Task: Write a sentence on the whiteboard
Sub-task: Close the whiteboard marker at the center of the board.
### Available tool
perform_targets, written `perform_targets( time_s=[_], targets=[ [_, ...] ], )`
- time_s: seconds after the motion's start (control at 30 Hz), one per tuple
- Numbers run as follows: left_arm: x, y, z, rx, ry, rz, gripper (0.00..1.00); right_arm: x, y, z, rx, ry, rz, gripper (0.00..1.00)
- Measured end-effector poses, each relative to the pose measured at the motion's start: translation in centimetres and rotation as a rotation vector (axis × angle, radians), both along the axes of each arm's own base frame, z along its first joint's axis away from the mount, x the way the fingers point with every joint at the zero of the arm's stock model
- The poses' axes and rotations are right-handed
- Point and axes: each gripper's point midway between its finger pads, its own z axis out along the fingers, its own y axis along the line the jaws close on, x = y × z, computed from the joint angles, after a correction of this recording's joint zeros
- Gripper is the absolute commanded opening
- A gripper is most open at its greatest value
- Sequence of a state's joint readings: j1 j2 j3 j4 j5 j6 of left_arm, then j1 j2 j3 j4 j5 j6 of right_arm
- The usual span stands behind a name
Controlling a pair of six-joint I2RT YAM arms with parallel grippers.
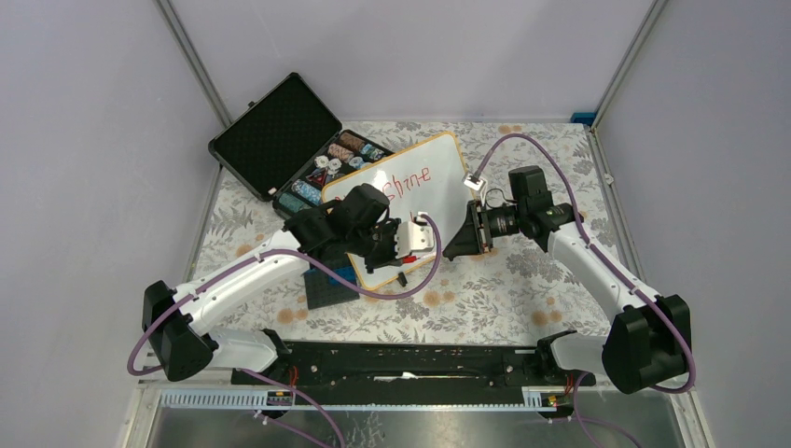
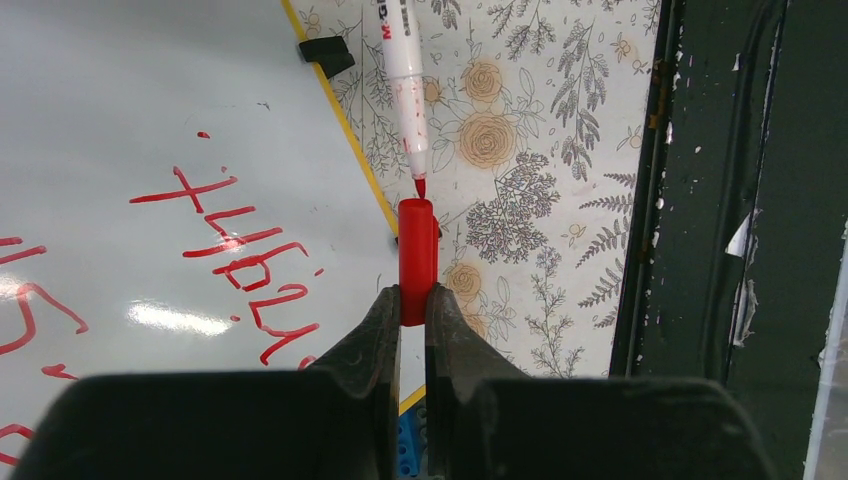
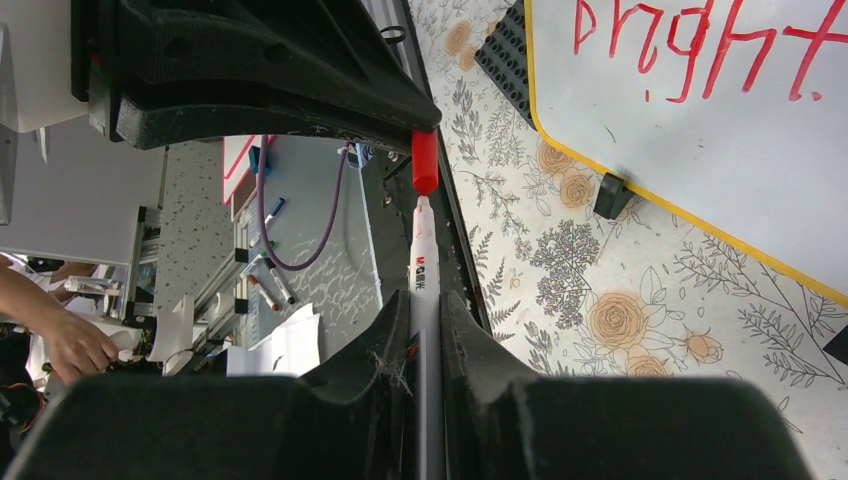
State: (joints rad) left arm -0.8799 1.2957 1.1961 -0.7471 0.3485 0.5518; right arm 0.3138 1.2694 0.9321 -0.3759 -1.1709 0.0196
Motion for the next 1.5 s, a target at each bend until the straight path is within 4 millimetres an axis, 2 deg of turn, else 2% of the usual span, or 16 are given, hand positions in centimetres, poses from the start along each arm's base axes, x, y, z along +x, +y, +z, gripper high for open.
perform_targets(
  time_s=[0.93,1.3,1.5],
  targets=[
    [-0.3,-1.1,0.8,-0.038,0.037,0.002,0.0,-0.4,1.0,0.2,-0.001,-0.025,0.036,0.0],
    [0.3,-2.3,1.2,-0.044,0.1,0.06,0.0,0.4,1.4,0.2,-0.002,-0.064,0.021,0.0],
    [0.8,-2.2,0.8,0.016,0.144,0.091,0.0,0.8,1.7,-0.4,0.018,-0.056,0.013,0.0]
  ],
)
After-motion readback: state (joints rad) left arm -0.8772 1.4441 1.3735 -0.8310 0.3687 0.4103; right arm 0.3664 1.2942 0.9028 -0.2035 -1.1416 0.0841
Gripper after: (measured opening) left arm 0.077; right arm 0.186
